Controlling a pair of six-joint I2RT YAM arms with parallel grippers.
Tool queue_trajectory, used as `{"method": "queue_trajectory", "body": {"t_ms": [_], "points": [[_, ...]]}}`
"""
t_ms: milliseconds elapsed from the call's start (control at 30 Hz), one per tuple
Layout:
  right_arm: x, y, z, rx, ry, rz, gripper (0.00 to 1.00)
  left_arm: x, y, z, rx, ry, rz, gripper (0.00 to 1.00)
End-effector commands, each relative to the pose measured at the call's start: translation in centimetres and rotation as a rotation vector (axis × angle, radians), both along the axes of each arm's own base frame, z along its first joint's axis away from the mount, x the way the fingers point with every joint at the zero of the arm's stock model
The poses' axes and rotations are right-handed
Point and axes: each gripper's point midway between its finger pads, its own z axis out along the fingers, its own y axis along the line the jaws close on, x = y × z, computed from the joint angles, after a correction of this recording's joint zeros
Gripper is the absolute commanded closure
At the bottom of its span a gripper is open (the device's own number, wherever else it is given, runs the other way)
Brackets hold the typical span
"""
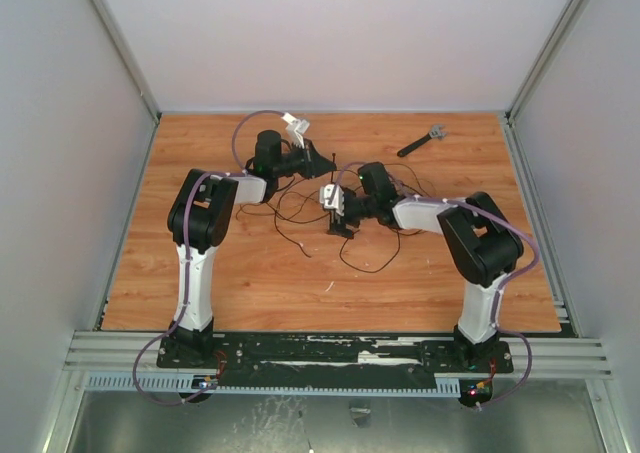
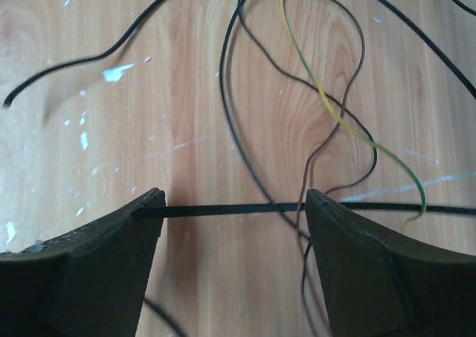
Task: Zip-tie the wires
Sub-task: Tie the cable at the center of the board.
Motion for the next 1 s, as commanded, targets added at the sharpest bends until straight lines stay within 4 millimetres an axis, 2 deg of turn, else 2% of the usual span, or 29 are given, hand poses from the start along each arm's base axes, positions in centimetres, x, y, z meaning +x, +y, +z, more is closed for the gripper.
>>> {"method": "queue_trajectory", "body": {"t_ms": [0,67,100,133,267,333,400,500,733,867,967], "points": [[0.4,-1.1,2.9,0.014,-0.236,0.016,0.17,0.1,-0.5,1.2,0.009,-0.046,-0.038,1.0],[0.1,-1.7,4.0,0.028,-0.331,0.018,0.02,0.1,-0.5,1.0,0.018,-0.048,-0.039,1.0],[-0.1,-2.0,4.4,0.033,-0.374,0.022,0.01,0.1,-0.5,1.0,0.02,-0.048,-0.04,1.0],[0.0,-2.1,5.3,0.052,-0.433,0.014,0.01,0.1,-0.5,0.9,0.021,-0.046,-0.041,1.0],[0.4,-3.2,6.7,0.066,-0.535,-0.052,0.01,0.0,-0.5,0.7,0.022,-0.041,-0.045,1.0],[0.7,-3.5,8.1,0.105,-0.591,-0.09,0.01,0.0,-0.5,0.6,0.021,-0.039,-0.048,1.0],[0.2,-3.7,10.7,0.188,-0.664,-0.119,0.01,-0.1,-0.6,0.7,0.021,-0.041,-0.053,1.0],[-0.7,-4.4,13.3,0.281,-0.753,-0.151,0.01,0.0,-0.7,0.8,0.017,-0.042,-0.058,1.0],[-3.2,-5.1,17.0,0.431,-0.867,-0.137,0.01,-0.2,-0.7,0.5,0.022,-0.039,-0.066,1.0],[-4.1,-4.9,17.9,0.473,-0.857,-0.11,0.01,-0.2,-0.7,0.5,0.023,-0.042,-0.068,1.0],[-4.4,-4.7,17.5,0.444,-0.837,-0.081,0.01,-0.2,-0.7,0.6,0.021,-0.041,-0.068,1.0]]}}
